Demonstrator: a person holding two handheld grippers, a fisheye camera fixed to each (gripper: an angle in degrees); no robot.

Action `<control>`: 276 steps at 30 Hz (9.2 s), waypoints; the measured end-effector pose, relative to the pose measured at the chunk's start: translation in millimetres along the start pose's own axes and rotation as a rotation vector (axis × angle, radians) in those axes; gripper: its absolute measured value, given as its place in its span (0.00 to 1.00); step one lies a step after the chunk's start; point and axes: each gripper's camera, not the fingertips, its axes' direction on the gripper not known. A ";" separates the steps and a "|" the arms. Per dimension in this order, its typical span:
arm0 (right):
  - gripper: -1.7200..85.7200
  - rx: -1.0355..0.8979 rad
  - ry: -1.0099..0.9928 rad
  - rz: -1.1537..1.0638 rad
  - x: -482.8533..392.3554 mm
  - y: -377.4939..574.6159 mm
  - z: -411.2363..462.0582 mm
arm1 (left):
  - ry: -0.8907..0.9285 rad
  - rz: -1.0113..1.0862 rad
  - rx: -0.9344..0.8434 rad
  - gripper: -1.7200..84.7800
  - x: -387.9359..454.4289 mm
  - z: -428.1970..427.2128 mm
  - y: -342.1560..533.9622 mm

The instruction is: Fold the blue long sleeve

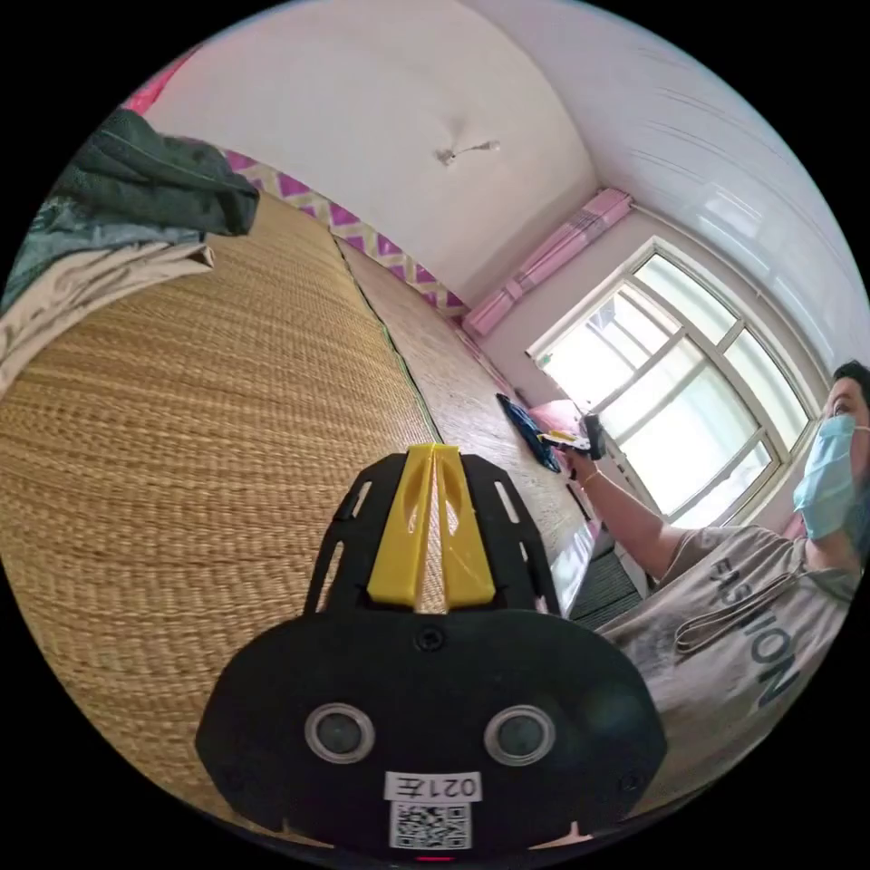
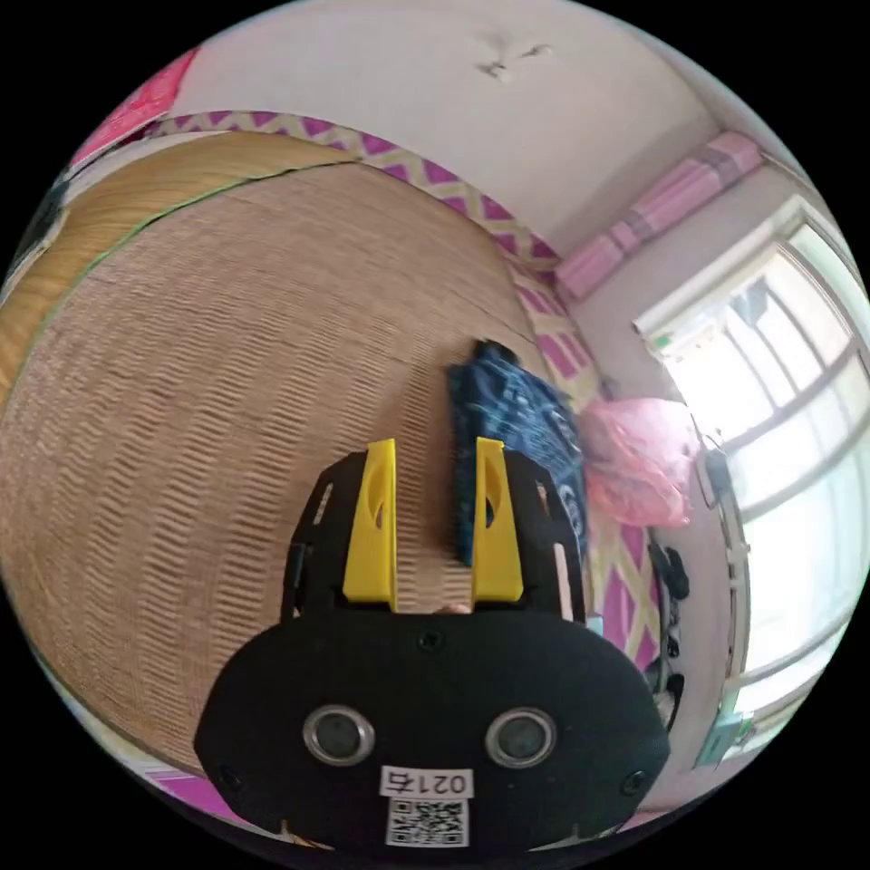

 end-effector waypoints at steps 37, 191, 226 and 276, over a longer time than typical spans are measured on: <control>0.09 0.042 -0.788 -0.394 -482.7 -168.4 -327.5 | 0.271 -0.080 0.036 0.01 -45.0 -29.1 11.2; 0.01 0.089 -0.580 -0.183 38.9 -106.0 -204.8 | -0.686 0.292 -0.422 0.01 240.2 123.0 -153.5; 0.02 0.086 -0.591 -0.177 -61.8 85.0 -158.4 | -0.686 0.293 -0.421 0.01 183.0 136.2 -85.1; 0.14 0.148 -1.244 0.254 119.9 -26.1 406.5 | -0.218 0.005 -0.444 0.06 -209.8 223.0 -307.4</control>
